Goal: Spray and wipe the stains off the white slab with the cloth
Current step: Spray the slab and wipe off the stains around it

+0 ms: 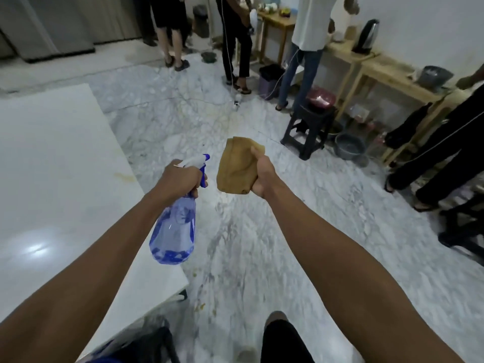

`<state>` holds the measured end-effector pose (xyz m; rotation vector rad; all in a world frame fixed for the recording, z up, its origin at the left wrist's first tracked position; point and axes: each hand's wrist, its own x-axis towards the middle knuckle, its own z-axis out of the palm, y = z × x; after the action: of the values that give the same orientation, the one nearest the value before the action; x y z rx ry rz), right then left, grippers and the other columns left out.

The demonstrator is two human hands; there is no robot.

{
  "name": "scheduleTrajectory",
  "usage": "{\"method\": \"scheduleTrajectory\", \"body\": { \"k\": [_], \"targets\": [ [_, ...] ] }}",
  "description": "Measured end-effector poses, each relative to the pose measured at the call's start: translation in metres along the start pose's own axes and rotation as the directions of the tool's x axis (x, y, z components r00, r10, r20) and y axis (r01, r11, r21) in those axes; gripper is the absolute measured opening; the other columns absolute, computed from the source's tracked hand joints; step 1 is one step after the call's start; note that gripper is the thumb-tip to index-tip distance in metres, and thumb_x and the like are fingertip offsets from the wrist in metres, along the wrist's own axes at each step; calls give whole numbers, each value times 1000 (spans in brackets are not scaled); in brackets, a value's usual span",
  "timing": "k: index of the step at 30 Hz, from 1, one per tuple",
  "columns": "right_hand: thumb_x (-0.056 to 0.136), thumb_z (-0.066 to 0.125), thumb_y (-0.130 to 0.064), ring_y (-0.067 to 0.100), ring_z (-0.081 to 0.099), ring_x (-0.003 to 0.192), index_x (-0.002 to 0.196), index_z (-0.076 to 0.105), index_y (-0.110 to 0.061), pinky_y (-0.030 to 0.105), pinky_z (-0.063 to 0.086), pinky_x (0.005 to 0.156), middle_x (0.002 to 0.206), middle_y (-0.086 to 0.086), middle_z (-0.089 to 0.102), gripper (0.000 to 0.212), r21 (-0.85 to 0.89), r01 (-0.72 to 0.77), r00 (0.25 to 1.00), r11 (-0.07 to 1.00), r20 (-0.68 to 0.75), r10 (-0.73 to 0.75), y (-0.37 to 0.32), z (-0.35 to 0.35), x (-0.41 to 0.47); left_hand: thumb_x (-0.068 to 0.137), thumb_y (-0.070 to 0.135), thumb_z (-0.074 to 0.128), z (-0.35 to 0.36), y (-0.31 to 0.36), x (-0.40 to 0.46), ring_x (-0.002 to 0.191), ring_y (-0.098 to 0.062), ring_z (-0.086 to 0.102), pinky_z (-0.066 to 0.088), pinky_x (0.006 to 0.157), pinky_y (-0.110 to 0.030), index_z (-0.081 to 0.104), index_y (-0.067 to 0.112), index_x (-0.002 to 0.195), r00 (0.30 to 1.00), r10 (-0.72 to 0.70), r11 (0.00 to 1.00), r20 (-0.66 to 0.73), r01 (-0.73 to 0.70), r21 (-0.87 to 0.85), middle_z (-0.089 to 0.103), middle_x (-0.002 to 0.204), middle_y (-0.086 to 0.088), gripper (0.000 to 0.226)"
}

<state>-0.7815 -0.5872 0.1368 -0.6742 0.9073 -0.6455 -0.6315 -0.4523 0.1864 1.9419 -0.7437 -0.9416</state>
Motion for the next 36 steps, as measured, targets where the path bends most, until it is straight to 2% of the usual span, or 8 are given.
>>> {"method": "scheduleTrajectory", "body": {
  "k": [6,10,13,16,22,27,30,36],
  "targets": [
    [101,51,-46,34,61,120,139,54,-13,54,48,104,135,13,62,51,-111,-33,982,993,183,53,-63,56,135,84,5,49,-5,34,112,36,-19,49,51,61,-35,69,-6,77,988,-43,998,-150,35,-51,75,83,-19,24],
    [99,54,-46,32,64,114,134,56,-14,53,52,98,129,13,65,48,-198,-78,955,977,266,130,-99,93,224,89,12,49,-14,61,180,34,-16,49,51,57,-32,67,2,71,966,-91,994,-241,75,-74,75,83,-17,27],
    [100,53,-46,32,66,112,135,57,-13,52,55,93,128,13,66,49,-258,-87,933,962,317,169,-121,139,290,83,2,48,-38,77,232,34,-15,49,48,56,-31,68,-1,83,929,-162,979,-332,109,-172,74,84,-18,20],
    [99,53,-47,32,66,110,137,56,-12,49,59,85,127,14,66,52,-329,-148,900,932,347,266,-116,189,341,76,4,50,-65,80,265,38,-18,49,46,53,-29,70,1,94,889,-220,955,-402,112,-274,72,78,-16,28],
    [101,49,-47,32,65,108,137,56,-10,45,57,84,130,15,64,52,-407,-224,812,886,425,401,-87,298,442,75,5,51,-142,61,357,49,-25,54,51,60,-32,72,-6,83,806,-321,932,-497,174,-319,74,85,-23,25],
    [102,46,-47,33,63,118,136,57,-9,49,52,98,130,15,65,52,-451,-232,750,862,481,454,-64,397,539,69,11,51,-225,40,456,45,-23,54,52,57,-30,71,4,80,774,-349,925,-527,196,-326,75,90,-23,24],
    [102,45,-46,33,63,117,133,60,-8,48,53,97,128,16,66,51,-449,-247,712,859,517,475,-60,452,588,65,8,50,-275,32,513,45,-23,56,54,62,-35,70,2,85,756,-392,912,-523,244,-330,72,93,-31,29],
    [101,38,-56,34,64,115,129,63,-11,49,54,95,123,14,69,59,-416,-304,677,857,538,502,-56,545,666,74,5,52,-355,38,603,49,-22,57,57,63,-35,68,4,85,719,-399,913,-569,253,-321,74,91,-24,18]
  ]
}}
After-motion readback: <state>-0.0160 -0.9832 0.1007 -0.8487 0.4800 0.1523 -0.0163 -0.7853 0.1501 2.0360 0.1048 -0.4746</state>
